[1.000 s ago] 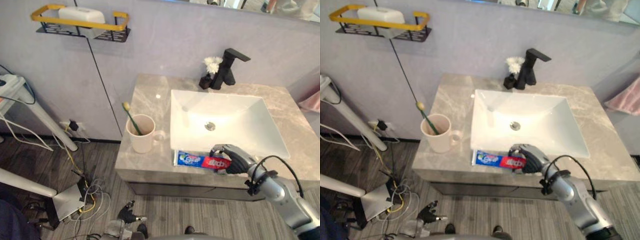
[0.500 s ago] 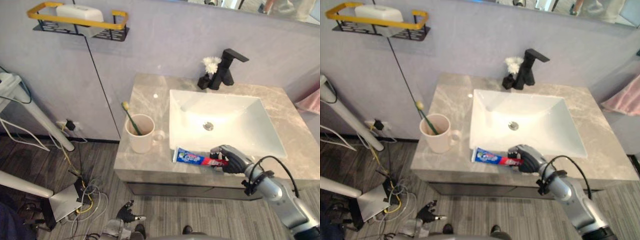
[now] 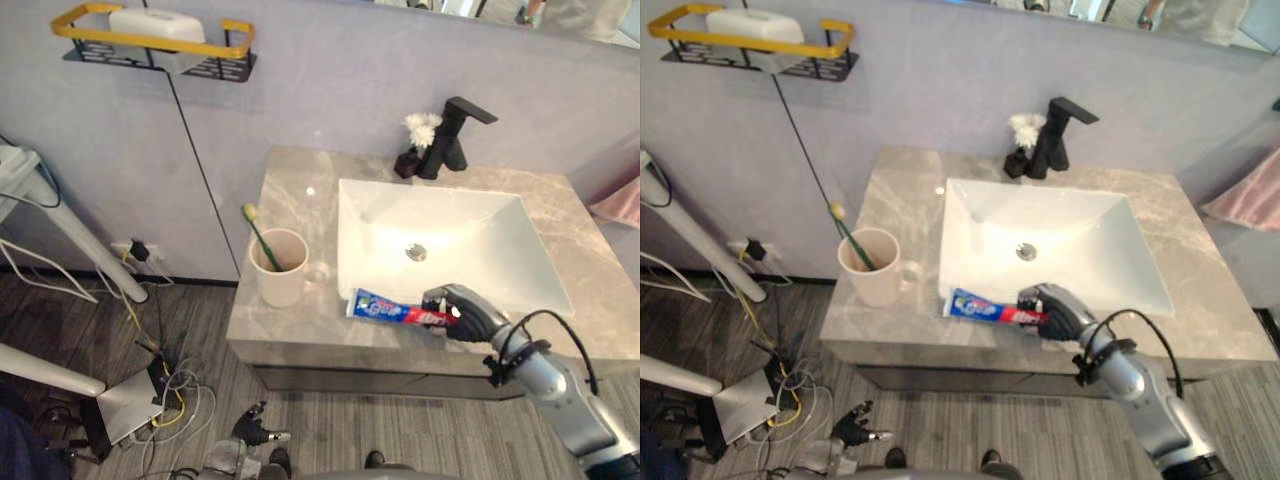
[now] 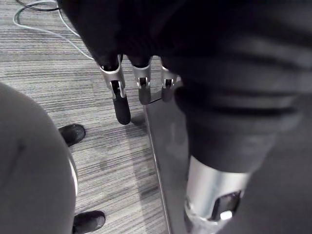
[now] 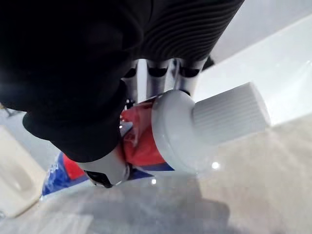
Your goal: Organize washtable
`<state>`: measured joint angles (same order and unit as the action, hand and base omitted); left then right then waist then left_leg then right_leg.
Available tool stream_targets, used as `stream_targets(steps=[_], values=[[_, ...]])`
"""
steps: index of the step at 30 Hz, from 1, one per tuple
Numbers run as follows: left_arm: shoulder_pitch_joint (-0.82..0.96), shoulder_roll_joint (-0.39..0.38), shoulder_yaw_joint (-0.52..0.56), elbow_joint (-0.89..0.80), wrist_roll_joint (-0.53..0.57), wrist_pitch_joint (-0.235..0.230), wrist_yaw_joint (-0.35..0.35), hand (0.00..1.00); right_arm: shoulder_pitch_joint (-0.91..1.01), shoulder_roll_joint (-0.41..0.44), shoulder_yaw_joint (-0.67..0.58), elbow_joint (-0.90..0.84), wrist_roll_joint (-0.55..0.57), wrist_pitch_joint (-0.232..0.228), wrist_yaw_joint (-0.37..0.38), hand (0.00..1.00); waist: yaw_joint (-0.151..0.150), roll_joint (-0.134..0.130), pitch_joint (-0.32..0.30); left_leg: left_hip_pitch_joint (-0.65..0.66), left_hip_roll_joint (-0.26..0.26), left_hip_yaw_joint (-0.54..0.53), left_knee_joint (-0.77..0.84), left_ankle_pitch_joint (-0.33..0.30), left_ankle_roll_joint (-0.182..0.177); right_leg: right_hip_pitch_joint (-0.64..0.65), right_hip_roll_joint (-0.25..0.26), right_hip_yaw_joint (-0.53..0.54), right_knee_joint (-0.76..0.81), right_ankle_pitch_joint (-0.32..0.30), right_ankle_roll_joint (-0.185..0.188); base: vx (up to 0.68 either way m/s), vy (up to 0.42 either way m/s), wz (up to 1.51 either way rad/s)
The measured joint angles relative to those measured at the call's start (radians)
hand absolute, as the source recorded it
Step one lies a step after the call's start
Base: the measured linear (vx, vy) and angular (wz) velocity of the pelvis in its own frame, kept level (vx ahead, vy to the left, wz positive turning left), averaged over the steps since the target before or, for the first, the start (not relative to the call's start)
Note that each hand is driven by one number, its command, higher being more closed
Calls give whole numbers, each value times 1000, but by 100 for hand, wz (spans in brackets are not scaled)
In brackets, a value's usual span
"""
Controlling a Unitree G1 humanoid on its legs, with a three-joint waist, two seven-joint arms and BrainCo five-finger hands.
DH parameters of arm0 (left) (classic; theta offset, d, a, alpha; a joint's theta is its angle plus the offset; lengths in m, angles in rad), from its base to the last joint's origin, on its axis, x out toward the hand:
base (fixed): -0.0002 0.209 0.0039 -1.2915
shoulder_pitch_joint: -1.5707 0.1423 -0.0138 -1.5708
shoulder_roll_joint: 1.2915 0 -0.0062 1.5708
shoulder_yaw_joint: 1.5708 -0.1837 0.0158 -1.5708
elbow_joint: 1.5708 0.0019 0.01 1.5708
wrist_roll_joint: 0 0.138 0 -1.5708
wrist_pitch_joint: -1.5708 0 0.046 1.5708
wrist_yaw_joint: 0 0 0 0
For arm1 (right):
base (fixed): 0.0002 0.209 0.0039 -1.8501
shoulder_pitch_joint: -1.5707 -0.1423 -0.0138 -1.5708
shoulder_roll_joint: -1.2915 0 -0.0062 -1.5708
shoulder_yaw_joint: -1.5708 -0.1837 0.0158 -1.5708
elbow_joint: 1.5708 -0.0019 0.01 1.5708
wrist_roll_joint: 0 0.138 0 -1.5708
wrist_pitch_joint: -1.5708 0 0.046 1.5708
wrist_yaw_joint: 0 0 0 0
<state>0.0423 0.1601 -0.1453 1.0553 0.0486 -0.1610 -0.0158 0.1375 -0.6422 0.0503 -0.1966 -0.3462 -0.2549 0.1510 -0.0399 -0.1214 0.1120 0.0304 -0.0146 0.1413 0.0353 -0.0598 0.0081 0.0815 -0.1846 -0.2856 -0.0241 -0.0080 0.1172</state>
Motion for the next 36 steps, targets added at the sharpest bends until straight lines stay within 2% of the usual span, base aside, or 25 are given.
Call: stream_targets(steps=[4, 7, 11, 14, 18, 24, 31, 36], values=[[7, -1, 22, -4, -7, 0, 19, 0, 9, 8, -47, -73, 0, -4, -46, 100, -3, 7, -3, 0, 0, 0, 1, 0, 0, 0, 0, 0, 0, 0, 0, 0, 0, 0], [16, -3, 38, -8, -20, -2, 26, 0, 17, 11, -58, -118, 0, -10, -50, 100, -3, 10, -4, 0, 0, 0, 3, 0, 0, 1, 0, 0, 0, 0, 0, 0, 0, 0], [40, -10, 75, -42, -42, -3, 52, 0, 18, 64, -93, -164, 0, -21, -74, 100, -4, 16, -4, 1, -1, 0, 2, -1, 0, 1, -4, 0, 5, 0, 0, 0, 0, 0], [84, -19, 125, -136, -47, -2, 85, 0, 20, 77, -94, -209, 0, -25, -88, 100, -4, 23, -6, 1, -4, 0, 1, -1, 0, 0, -7, -1, 7, 0, 0, 0, 0, 0], [149, -36, 240, -402, -47, -4, 135, 0, 28, 90, -94, -288, 3, -51, -88, 100, 3, 39, -14, -3, -4, -7, 2, -1, 0, 0, -8, -10, 8, -1, 0, 0, 0, 6], [175, -78, 354, -767, 4, -12, 201, 0, 28, 138, -118, -324, 26, -63, -88, 100, 5, 69, -32, -8, -4, -15, 2, 0, 0, 0, -9, -17, 7, -2, -1, 0, 0, 4], [174, -135, 354, -1093, 79, -13, 253, 0, 27, 229, -130, -334, 43, -62, -88, 100, 6, 80, -46, -7, -3, -19, 2, 0, 1, 5, -8, -19, 4, -2, -1, 0, 0, 0], [173, -150, 347, -1260, 109, -24, 281, 0, 27, 276, -128, -337, 43, -57, -88, 100, 3, 80, -48, 4, -3, -23, 2, 0, 1, 19, -7, -19, 2, -2, -1, 0, 0, 0]])
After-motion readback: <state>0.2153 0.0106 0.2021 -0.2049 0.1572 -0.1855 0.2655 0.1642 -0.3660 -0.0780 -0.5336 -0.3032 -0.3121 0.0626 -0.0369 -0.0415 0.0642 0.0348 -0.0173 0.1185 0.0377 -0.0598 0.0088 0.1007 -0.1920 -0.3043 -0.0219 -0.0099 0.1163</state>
